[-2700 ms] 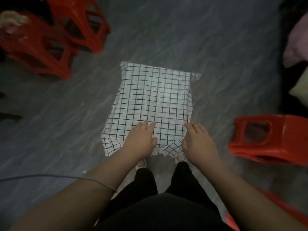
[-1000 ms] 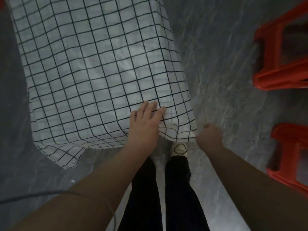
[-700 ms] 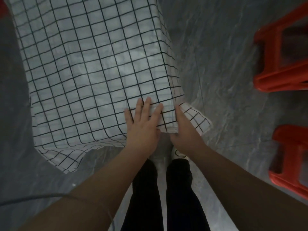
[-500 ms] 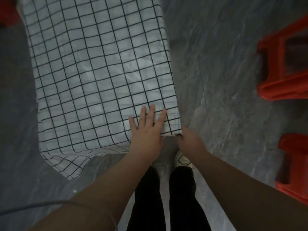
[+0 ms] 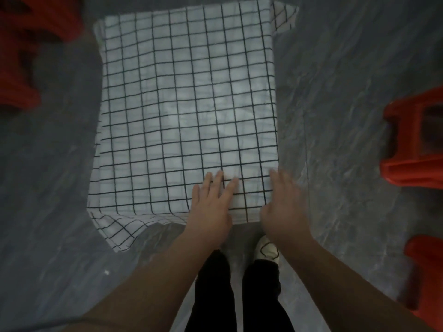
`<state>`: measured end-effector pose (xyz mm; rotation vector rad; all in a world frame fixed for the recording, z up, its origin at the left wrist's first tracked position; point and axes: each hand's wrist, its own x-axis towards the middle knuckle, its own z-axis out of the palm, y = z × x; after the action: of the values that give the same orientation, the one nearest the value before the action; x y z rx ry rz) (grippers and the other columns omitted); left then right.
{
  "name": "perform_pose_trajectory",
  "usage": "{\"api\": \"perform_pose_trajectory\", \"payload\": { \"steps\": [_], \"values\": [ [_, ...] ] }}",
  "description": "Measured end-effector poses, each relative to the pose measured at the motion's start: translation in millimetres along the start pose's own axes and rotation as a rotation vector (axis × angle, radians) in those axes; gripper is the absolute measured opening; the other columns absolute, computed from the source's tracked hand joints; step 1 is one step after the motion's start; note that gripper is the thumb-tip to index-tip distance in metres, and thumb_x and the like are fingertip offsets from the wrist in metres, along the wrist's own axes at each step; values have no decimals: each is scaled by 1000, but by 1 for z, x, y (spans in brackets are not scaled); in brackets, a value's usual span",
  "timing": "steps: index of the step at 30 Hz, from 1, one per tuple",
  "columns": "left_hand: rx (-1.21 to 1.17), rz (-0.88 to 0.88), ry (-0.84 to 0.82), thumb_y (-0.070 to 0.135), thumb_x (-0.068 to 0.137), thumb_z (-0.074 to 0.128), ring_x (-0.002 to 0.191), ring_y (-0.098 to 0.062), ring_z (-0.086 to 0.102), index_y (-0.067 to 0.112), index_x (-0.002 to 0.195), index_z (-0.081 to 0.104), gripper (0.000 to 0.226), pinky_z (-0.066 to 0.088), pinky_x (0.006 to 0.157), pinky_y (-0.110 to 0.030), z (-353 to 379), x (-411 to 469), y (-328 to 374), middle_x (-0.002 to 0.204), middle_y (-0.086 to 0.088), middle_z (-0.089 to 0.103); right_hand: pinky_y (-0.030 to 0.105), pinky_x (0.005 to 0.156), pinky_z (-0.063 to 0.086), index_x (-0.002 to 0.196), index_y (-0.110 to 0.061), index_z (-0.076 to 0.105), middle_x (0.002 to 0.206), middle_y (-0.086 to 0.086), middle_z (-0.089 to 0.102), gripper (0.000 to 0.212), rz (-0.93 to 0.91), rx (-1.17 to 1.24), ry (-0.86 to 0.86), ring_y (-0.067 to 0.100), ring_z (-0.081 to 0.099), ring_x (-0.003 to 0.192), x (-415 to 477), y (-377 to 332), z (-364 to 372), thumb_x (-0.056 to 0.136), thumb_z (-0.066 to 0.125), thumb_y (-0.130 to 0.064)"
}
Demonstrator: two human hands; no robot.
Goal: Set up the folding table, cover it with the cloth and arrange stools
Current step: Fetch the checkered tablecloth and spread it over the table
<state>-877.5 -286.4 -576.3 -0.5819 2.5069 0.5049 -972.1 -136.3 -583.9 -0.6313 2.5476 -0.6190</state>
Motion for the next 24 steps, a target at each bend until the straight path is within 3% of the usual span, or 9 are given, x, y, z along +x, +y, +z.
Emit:
{"api": "perform_pose_trajectory", "payload": {
  "steps": [6, 12, 15, 17, 19, 24],
  "values": [
    [-34, -183, 43, 34, 95, 49, 153, -28, -9, 31, 158, 5, 77, 5, 122, -53, -16, -6, -39, 167, -3, -6, 45, 123, 18, 158, -21, 24, 165, 6, 19, 81, -369, -232, -267, 27, 15, 152, 16, -55, 21, 84, 57, -16],
    [-267, -154, 22, 23, 96, 50, 153, -25, -1, 24, 154, 30, 62, 12, 124, -43, -8, -19, -73, 167, -4, 8, 40, 123, 14, 157, -26, 20, 167, 1, 10, 75, -268, -408, -379, 23, 9, 153, 18, -62, 27, 91, 54, -25],
    [-527, -212, 134, 11, 96, 51, 151, -20, 10, 21, 147, 45, 52, 14, 123, -33, -18, -28, -92, 164, -5, 19, 39, 119, 25, 151, -25, 32, 162, 0, 24, 66, -248, -418, -373, 22, 22, 148, 21, -71, 20, 90, 54, -24],
    [-550, -244, 149, 10, 96, 50, 150, -18, 13, 20, 146, 45, 52, 13, 121, -29, -27, -32, -107, 163, -7, 20, 38, 109, 37, 140, -22, 46, 148, 1, 43, 54, -241, -427, -356, 21, 38, 135, 28, -81, 16, 86, 55, -23],
    [-533, -285, 136, 12, 97, 49, 150, -20, 13, 19, 150, 40, 54, 15, 123, -33, -35, -35, -123, 163, -8, 18, 37, 104, 40, 133, -20, 52, 138, 2, 50, 50, -241, -413, -339, 22, 44, 128, 36, -96, 13, 84, 58, -23],
    [-477, -283, 152, 14, 98, 46, 151, -21, 11, 19, 155, 28, 60, 14, 123, -33, -51, -27, -162, 164, -7, 18, 37, 121, 21, 153, -18, 33, 161, 7, 29, 62, -318, -383, -363, 25, 24, 147, 59, -142, 29, 94, 52, -24]
  ]
}}
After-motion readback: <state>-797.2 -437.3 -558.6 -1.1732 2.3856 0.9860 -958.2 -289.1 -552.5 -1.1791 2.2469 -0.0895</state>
